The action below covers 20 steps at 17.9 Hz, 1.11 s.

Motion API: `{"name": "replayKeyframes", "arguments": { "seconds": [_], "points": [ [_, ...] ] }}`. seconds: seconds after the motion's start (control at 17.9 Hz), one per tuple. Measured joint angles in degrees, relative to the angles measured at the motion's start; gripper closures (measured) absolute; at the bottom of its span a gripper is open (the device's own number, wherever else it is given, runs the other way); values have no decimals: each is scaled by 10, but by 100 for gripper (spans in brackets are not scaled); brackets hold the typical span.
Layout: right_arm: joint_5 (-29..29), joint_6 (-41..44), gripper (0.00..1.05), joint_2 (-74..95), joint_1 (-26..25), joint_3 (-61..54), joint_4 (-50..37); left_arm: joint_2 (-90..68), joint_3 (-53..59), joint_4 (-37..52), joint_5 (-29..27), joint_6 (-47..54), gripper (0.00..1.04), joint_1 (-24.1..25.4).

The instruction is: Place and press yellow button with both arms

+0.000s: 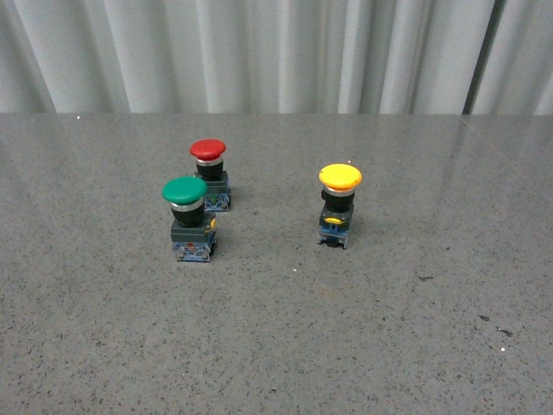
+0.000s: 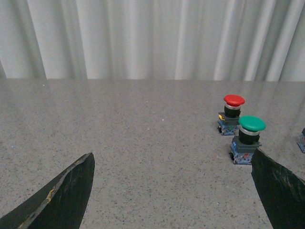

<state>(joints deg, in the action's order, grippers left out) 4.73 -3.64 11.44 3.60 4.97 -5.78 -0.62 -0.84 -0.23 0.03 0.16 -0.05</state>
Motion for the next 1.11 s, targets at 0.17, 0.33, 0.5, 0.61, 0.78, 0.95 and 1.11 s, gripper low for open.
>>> {"name": "replayKeyframes", "arguments": {
  "seconds": [0.17,0.33,0.5,0.61,0.78,0.95,1.11],
  "points": [
    [-17,-3,7,187,41,141,-162,0,0,0,-1,0,7,0],
    [-35,-4,7,404,93,242,-230,0,0,0,0,0,7,0],
    [-41,-13,7,533,128,304,-233,0,0,0,-1,0,7,0],
    [-40,-13,7,564,139,320,-233,0,0,0,0,0,7,0],
    [-33,-13,7,635,173,351,-237,0,0,0,0,0,7,0],
    [-26,-14,7,759,227,407,-232,0,0,0,0,0,7,0],
    [-17,-15,22,806,256,436,-226,0,0,0,0,0,7,0]
  ]
}}
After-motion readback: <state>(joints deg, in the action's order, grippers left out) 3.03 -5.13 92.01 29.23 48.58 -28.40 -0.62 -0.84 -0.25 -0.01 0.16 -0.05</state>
